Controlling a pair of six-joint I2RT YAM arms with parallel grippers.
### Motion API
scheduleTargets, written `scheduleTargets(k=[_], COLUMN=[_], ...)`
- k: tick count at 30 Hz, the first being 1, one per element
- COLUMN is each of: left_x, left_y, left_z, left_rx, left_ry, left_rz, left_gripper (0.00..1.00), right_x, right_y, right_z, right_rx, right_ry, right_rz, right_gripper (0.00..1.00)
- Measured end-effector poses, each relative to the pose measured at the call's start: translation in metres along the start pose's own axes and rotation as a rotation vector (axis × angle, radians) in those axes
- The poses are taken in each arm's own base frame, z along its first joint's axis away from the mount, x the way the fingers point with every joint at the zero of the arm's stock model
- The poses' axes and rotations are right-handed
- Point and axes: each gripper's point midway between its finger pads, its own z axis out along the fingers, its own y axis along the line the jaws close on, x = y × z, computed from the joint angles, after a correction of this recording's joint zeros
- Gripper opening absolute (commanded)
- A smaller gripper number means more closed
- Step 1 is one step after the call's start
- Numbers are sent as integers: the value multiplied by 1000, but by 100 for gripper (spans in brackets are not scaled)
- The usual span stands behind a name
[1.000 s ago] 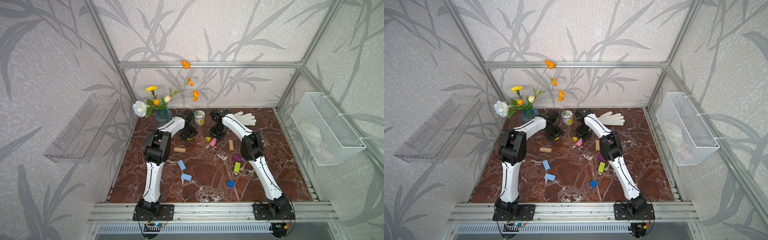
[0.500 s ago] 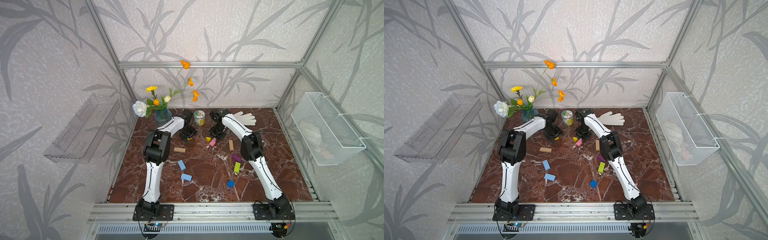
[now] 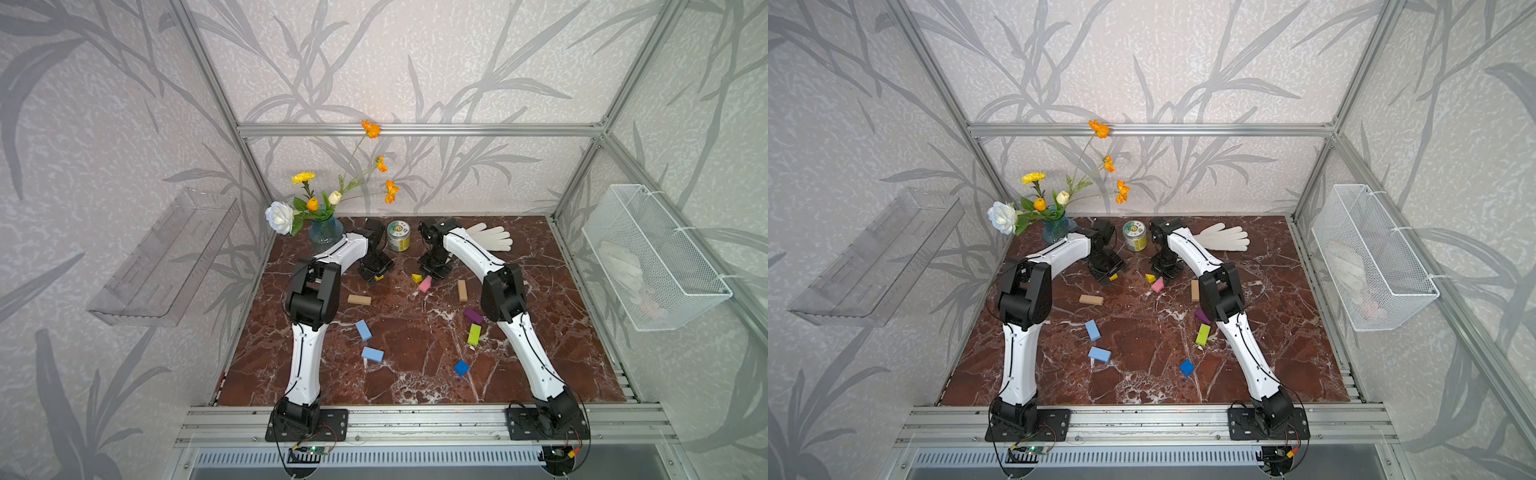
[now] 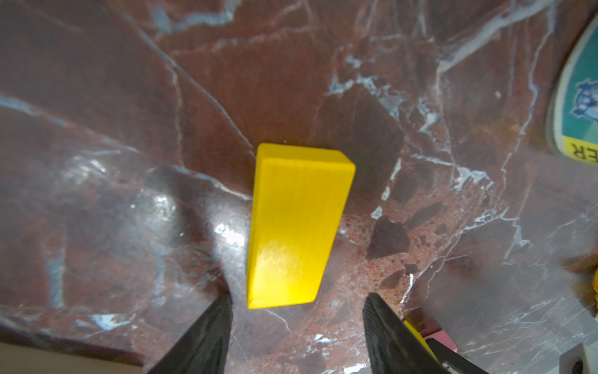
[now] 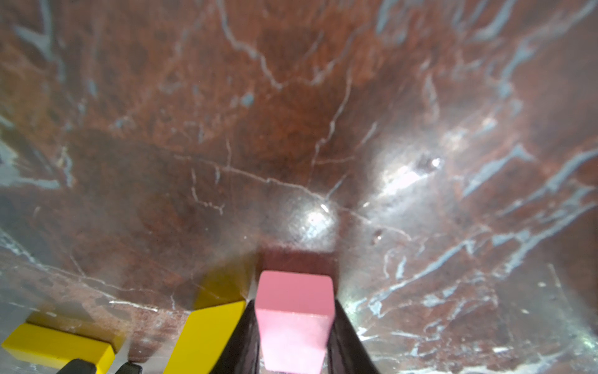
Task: Assemble a heart with building blocks
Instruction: Assemble the building block at the center of the board.
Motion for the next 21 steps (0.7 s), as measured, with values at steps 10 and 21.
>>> scheduleTargets(k=[10, 21], left_x=[-1, -1], left_y=[1, 1], left_z=[0, 0], left_rx=[3, 3], left_ry=[6, 7], left_rz=[4, 5], left_gripper=[66, 66], right_x=[-1, -5], right_y=[1, 2], right_z=[0, -1], right_rx=[-6, -17], right_ry=[-2, -16], right_rz=[30, 52], right_gripper=[0, 0])
